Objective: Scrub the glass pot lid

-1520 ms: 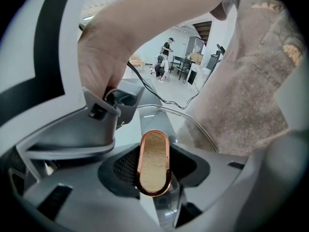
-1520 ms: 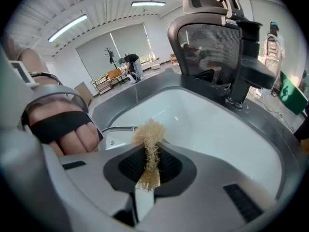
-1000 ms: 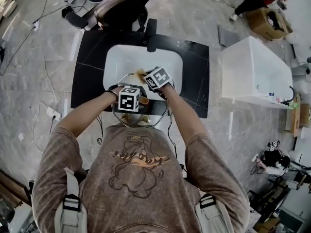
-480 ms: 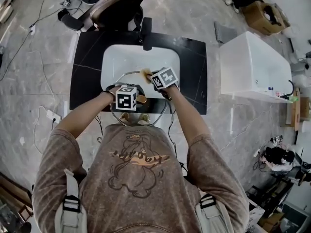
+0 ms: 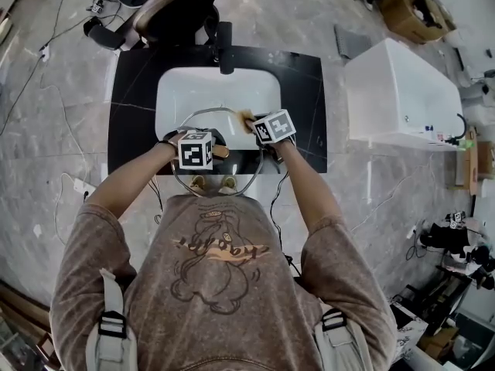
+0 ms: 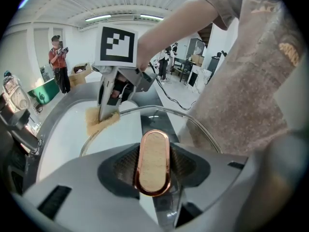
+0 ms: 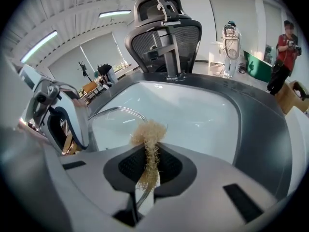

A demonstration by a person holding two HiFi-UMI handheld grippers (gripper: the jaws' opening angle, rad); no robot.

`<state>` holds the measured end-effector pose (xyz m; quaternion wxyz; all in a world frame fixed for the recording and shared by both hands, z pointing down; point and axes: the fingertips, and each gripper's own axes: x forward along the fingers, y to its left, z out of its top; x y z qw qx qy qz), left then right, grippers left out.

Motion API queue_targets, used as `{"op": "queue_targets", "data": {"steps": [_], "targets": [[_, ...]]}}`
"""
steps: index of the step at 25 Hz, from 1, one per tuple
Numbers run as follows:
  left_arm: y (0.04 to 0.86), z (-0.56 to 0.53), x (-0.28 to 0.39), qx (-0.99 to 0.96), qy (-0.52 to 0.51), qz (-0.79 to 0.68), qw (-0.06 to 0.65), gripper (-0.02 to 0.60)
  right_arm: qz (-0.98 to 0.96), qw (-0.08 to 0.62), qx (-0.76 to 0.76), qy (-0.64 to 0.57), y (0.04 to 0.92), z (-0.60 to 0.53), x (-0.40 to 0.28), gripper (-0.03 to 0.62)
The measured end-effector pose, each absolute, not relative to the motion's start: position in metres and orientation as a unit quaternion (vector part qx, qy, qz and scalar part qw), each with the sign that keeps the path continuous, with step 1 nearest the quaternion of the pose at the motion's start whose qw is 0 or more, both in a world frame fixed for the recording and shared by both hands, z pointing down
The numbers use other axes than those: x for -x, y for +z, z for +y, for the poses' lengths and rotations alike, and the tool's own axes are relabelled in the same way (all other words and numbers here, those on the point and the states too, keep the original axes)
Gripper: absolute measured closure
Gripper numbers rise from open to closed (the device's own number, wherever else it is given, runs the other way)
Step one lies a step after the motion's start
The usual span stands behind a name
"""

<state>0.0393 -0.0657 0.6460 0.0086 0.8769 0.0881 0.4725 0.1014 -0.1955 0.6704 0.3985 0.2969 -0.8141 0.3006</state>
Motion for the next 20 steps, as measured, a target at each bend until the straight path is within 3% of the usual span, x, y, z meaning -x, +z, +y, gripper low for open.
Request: {"op": "queue_targets", "data": {"steps": [20], "targets": [[0.647, -0.066, -0.039, -0.873, 0.481, 0.075, 0.014, 0.393, -0.810, 0.378, -0.331, 0.301, 0.666, -0.148, -0.138, 0.546]]}}
